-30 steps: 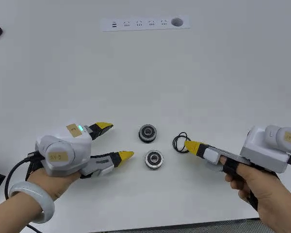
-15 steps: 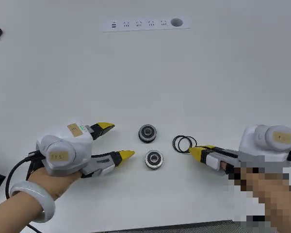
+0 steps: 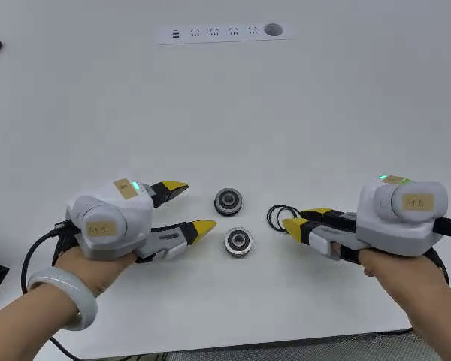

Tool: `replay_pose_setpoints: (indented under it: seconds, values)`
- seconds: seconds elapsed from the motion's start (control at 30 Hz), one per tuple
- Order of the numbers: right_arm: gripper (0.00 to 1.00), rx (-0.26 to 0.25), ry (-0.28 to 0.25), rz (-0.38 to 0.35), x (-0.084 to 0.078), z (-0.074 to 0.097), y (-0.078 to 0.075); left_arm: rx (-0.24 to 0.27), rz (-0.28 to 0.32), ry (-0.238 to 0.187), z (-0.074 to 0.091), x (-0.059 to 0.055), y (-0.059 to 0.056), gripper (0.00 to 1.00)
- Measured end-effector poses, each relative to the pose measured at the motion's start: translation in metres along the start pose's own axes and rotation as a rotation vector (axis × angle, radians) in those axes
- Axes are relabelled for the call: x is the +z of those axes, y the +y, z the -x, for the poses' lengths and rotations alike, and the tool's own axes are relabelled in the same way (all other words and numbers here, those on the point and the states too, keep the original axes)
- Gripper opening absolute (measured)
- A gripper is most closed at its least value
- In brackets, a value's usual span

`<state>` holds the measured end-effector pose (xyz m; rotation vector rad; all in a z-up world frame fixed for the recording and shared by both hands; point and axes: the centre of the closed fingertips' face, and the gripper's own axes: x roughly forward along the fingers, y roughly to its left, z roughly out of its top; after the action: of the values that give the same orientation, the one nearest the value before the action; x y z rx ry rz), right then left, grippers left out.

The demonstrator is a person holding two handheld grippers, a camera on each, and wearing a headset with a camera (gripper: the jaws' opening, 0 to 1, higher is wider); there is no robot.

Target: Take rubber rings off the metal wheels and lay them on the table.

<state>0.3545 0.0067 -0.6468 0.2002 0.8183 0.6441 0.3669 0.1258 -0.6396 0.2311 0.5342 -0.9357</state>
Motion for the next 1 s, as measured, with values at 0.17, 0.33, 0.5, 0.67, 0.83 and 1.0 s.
replay_pose_setpoints:
  seconds: [0.17, 0.33, 0.5, 0.67, 0.83, 1.0]
  values:
    - [0.21, 0.039, -0.038, -0.049, 0.013, -0.009, 0.01, -0.006, -0.005, -0.006, -0.005, 0.007, -0.002, 0.38]
    - [0.21, 0.062, -0.047, -0.065, 0.02, -0.019, 0.017, -0.019, -0.014, -0.007, -0.012, 0.013, -0.006, 0.33]
    - [0.2, 0.083, -0.051, -0.084, 0.023, -0.024, 0.023, -0.034, -0.023, -0.008, -0.019, 0.017, -0.01, 0.3]
    - [0.2, 0.097, -0.05, -0.111, 0.022, -0.03, 0.026, -0.042, -0.037, 0.01, -0.026, 0.016, -0.012, 0.26]
    - [0.19, 0.111, -0.053, -0.138, 0.023, -0.034, 0.028, -0.05, -0.052, 0.028, -0.032, 0.016, -0.014, 0.23]
    - [0.19, 0.118, -0.056, -0.155, 0.025, -0.037, 0.028, -0.052, -0.078, 0.051, -0.037, 0.013, -0.014, 0.2]
